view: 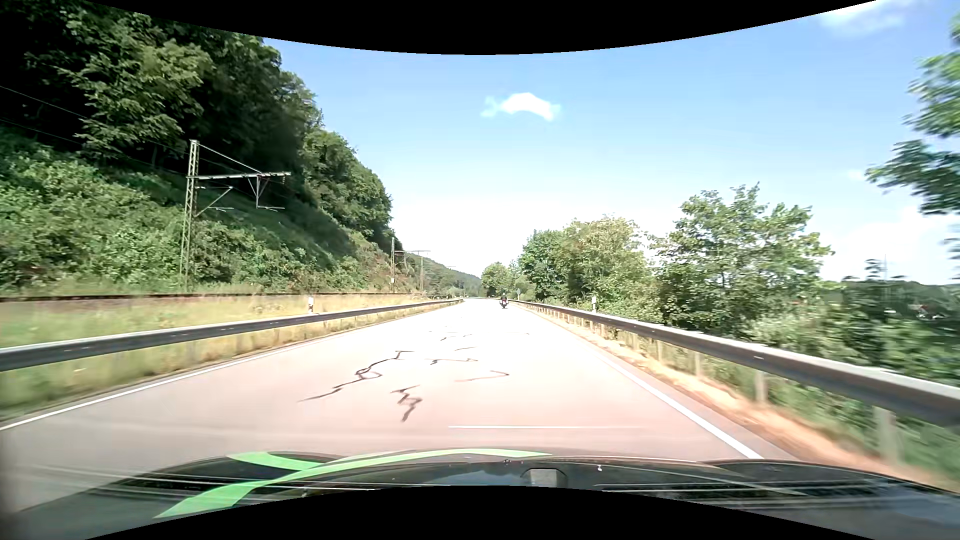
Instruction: Follow the waypoints while adhering to traffic rules and regulations
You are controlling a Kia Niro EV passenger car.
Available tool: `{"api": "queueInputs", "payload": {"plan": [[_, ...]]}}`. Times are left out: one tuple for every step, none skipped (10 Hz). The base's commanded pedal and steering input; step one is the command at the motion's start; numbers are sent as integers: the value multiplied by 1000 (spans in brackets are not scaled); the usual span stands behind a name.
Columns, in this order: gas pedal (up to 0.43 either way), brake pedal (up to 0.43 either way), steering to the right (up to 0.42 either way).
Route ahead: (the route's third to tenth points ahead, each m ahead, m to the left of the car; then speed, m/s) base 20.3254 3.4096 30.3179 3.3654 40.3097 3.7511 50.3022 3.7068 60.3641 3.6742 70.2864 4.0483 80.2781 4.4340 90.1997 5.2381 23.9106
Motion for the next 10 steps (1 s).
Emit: {"api": "queueInputs", "payload": {"plan": [[220,0,-6],[228,0,-6],[228,0,-6],[240,0,-5],[240,0,-5],[240,0,-5],[248,0,-6],[248,0,-5],[248,0,-5],[248,0,-5]]}}
